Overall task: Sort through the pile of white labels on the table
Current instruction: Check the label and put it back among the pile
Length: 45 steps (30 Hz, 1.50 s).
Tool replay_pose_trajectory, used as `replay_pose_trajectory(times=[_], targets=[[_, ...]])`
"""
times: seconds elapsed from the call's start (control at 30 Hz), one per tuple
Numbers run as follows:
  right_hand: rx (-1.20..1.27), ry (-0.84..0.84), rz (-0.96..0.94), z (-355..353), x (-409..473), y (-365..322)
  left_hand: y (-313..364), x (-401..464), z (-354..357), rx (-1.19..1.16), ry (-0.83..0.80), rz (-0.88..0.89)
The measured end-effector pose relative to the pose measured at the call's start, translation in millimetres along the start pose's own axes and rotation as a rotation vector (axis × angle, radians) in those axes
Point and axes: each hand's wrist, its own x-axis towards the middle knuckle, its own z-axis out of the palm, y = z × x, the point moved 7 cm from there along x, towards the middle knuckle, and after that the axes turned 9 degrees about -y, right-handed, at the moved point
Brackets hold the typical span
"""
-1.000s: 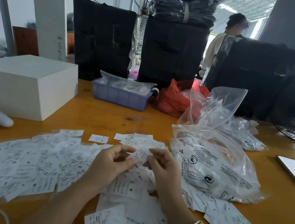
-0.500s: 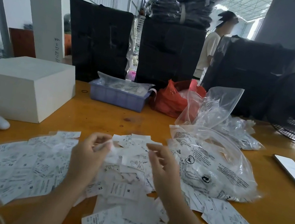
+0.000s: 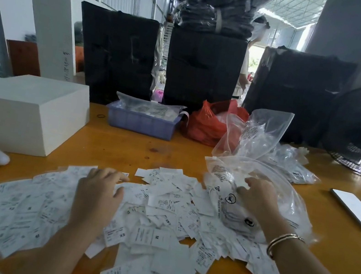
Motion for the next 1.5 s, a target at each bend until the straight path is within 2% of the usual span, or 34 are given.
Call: replay_pose_trajectory(times=[0.1, 0.2, 0.33, 0.47, 0.6, 0.7, 0.77, 0.87, 1.03, 1.17, 1.2, 1.23, 1.3, 1.37, 1.43, 1.5], targets=[[-0.111, -0.139, 0.072, 12.3, -1.4, 5.9, 32.9, -9.2, 11.0, -0.165, -0.131, 0.281], [-0.05, -0.081, 0.068, 10.1, -3.9, 4.0, 51.9, -20.4, 33.7, -0.226, -0.346, 0.435], [0.159, -0.005, 0.107, 6.4, -5.5, 8.6, 54.9, -21.6, 41.1, -0.218, -0.371, 0.467], [0.071, 0.02, 0.094, 2.9, -5.7, 11.9, 52.9, -19.6, 41.3, -0.204, -0.331, 0.462], [-0.134, 0.352, -0.02, -27.1, -24.4, -6.0, 52.8, -19.4, 42.3, -0.217, -0.324, 0.455], [0.049, 0.514, -0.316, -40.0, -49.3, -42.4, 52.8, -17.9, 36.3, -0.289, -0.279, 0.432], [0.204, 0.462, -0.53, -34.8, -67.9, -73.9, 50.5, -16.2, 31.1, -0.424, -0.253, 0.372], [0.29, 0.278, -0.621, -5.3, -88.1, -109.0, 44.8, -15.4, 26.8, -0.621, -0.279, 0.263], [0.576, -0.067, -0.595, 46.3, -95.4, -133.8, 40.2, -14.1, 25.2, -0.784, -0.321, 0.153], [0.767, -0.178, -0.472, 66.2, -87.8, -129.7, 30.8, -9.2, 23.6, -0.818, -0.184, 0.053], [0.751, -0.169, -0.434, 69.5, -85.4, -126.4, 26.3, -8.7, 24.7, -0.859, -0.167, 0.01], [0.633, -0.146, -0.422, 72.4, -83.2, -124.5, 23.0, -8.1, 25.7, -0.897, -0.161, -0.028], [0.254, -0.109, -0.485, 82.7, -81.8, -127.9, 20.3, -8.0, 25.6, -0.926, -0.151, -0.061], [0.001, -0.097, -0.539, 91.7, -85.0, -133.4, 20.7, -7.9, 25.2, -0.922, -0.142, -0.063], [-0.044, -0.061, -0.566, 93.7, -85.8, -134.9, 21.4, -8.1, 25.2, -0.908, -0.137, -0.067], [0.019, -0.038, -0.582, 92.1, -84.7, -134.0, 20.8, -8.2, 26.1, -0.91, -0.132, -0.077]])
